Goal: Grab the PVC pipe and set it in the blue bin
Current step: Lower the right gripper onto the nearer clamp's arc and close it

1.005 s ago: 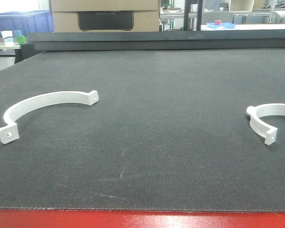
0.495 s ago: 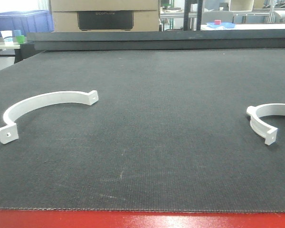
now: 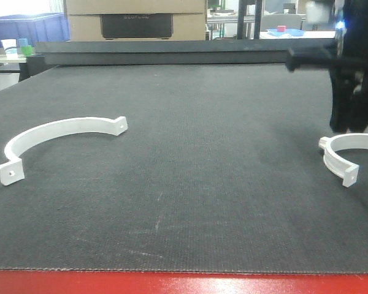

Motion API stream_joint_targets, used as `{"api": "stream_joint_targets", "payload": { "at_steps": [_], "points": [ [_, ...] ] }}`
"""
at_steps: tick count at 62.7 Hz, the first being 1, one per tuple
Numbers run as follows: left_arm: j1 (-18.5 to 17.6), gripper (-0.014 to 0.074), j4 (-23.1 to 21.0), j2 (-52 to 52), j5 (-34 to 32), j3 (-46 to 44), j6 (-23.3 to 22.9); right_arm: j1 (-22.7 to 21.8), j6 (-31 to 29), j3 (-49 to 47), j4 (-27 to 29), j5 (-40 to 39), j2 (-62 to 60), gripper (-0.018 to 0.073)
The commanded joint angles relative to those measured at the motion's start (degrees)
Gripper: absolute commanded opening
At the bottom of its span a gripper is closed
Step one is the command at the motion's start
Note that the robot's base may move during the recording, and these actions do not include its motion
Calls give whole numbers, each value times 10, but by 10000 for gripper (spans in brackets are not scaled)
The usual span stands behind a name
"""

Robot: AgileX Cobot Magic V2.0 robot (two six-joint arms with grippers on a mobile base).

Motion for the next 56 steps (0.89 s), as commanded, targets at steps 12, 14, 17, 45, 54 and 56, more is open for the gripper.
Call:
{"api": "stream_joint_targets", "payload": {
  "at_steps": [12,14,17,45,54,56],
  "points": [
    [2,-111,-6,-1,-5,-6,0,1,0,-4,-7,-3,27,253],
    [2,-111,-6,-1,-5,-5,0,1,0,-4,-7,-8,27,287],
    [2,-111,-6,-1,-5,-5,0,1,0,-4,-7,-16,27,319],
    [2,-111,-6,-1,-5,-5,0,1,0,-4,-6,-28,67,232],
    [2,-111,-6,-1,-5,-5,0,1,0,-4,-6,-32,70,232],
    [2,-111,-6,-1,-5,-5,0,1,0,-4,-6,-32,70,232]
  ]
}}
